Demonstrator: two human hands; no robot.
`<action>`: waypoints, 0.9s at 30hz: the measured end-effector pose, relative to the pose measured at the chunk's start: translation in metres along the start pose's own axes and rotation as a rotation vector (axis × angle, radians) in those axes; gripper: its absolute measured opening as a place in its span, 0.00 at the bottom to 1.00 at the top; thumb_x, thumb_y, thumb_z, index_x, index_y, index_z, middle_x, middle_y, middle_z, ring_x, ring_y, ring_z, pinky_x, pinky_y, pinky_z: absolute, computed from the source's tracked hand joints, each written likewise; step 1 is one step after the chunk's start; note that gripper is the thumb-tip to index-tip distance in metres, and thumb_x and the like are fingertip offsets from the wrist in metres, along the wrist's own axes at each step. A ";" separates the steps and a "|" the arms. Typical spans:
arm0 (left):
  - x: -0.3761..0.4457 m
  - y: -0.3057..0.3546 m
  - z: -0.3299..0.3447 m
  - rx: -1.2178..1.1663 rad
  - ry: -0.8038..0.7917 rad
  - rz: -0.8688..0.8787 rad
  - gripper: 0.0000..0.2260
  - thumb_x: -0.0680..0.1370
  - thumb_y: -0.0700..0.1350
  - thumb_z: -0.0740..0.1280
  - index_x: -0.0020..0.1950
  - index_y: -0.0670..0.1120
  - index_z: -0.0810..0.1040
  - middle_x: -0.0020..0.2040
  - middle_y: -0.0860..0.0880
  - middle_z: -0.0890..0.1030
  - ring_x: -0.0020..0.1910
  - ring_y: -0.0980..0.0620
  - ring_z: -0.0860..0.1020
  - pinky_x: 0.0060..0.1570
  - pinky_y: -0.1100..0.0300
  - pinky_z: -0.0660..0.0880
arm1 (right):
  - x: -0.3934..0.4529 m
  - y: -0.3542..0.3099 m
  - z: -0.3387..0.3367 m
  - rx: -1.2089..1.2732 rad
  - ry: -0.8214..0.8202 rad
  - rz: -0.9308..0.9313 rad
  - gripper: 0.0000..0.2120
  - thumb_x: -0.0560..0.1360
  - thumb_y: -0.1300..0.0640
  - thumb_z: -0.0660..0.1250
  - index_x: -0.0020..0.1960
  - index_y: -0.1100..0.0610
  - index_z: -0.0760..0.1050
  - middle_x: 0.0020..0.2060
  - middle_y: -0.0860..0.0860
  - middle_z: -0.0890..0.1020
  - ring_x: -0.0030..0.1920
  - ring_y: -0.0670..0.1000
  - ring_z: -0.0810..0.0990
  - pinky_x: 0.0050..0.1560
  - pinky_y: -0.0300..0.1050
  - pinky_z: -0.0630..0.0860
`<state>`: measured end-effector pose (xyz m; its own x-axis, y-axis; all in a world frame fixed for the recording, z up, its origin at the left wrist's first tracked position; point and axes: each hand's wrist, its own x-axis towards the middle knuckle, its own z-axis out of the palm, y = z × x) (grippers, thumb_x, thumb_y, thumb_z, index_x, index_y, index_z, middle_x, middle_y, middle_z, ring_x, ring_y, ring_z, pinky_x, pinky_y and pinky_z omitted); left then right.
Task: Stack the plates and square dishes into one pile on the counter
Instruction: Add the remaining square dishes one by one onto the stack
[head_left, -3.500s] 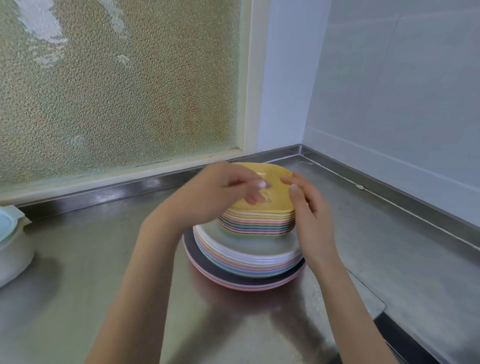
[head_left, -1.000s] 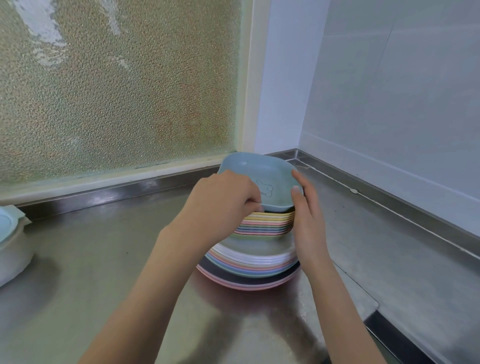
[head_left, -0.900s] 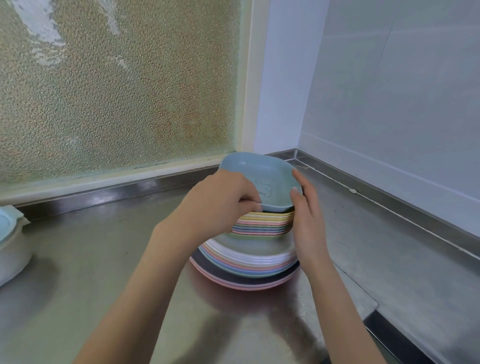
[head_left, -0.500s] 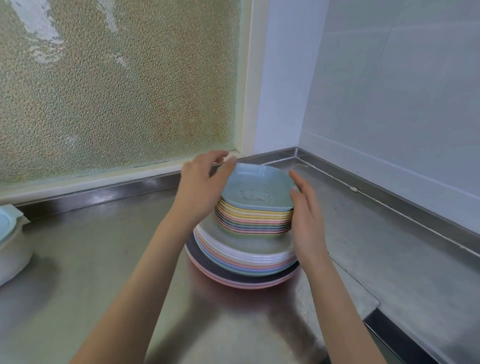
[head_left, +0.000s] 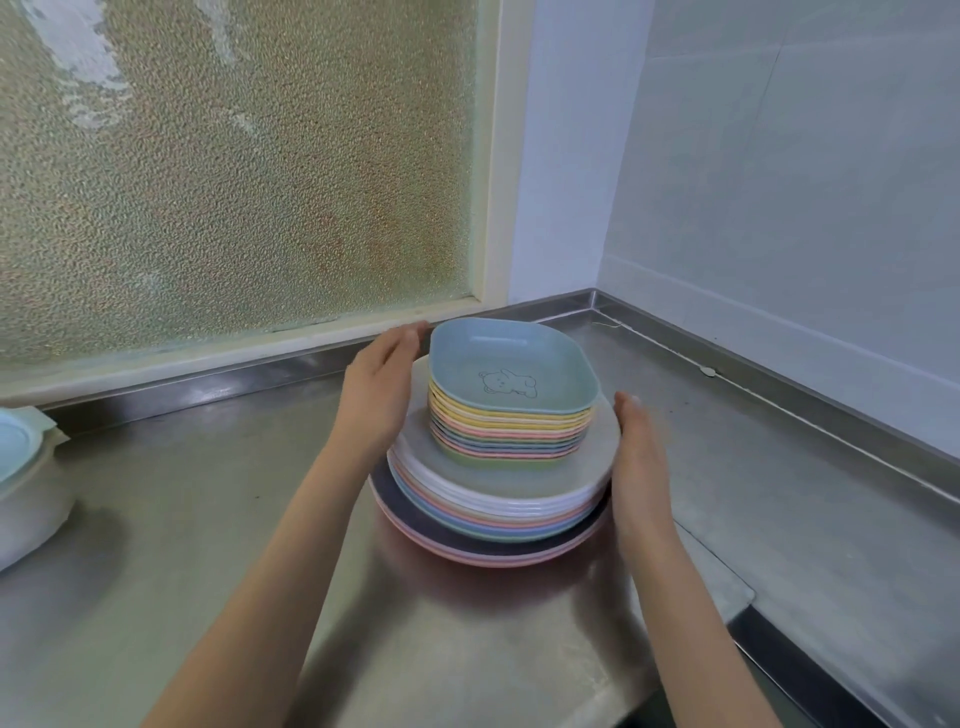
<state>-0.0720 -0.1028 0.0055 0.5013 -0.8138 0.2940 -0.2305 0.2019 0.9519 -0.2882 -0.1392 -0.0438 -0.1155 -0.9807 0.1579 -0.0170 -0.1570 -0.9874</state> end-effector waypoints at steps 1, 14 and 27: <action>-0.003 -0.008 -0.002 0.095 0.029 0.016 0.14 0.80 0.45 0.58 0.60 0.48 0.80 0.58 0.51 0.81 0.60 0.54 0.77 0.66 0.53 0.69 | -0.002 0.004 0.003 -0.016 -0.016 0.028 0.21 0.80 0.44 0.50 0.65 0.52 0.72 0.63 0.47 0.76 0.64 0.48 0.72 0.66 0.49 0.66; -0.040 -0.045 -0.008 -0.276 0.026 -0.343 0.16 0.76 0.52 0.57 0.52 0.47 0.82 0.52 0.45 0.84 0.56 0.45 0.80 0.63 0.45 0.71 | -0.013 0.025 0.016 0.122 -0.026 0.163 0.33 0.68 0.32 0.49 0.65 0.49 0.71 0.61 0.51 0.78 0.62 0.52 0.75 0.66 0.58 0.68; -0.042 -0.062 -0.094 -0.009 0.419 -0.113 0.14 0.77 0.45 0.58 0.32 0.51 0.74 0.35 0.55 0.76 0.36 0.56 0.71 0.40 0.62 0.69 | -0.029 0.017 0.109 0.106 -0.270 0.172 0.26 0.76 0.41 0.49 0.65 0.52 0.70 0.59 0.52 0.78 0.60 0.52 0.75 0.65 0.57 0.69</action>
<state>-0.0006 -0.0294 -0.0575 0.8187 -0.5398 0.1957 -0.1485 0.1302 0.9803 -0.1769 -0.1260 -0.0651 0.1602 -0.9871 -0.0028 0.0844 0.0165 -0.9963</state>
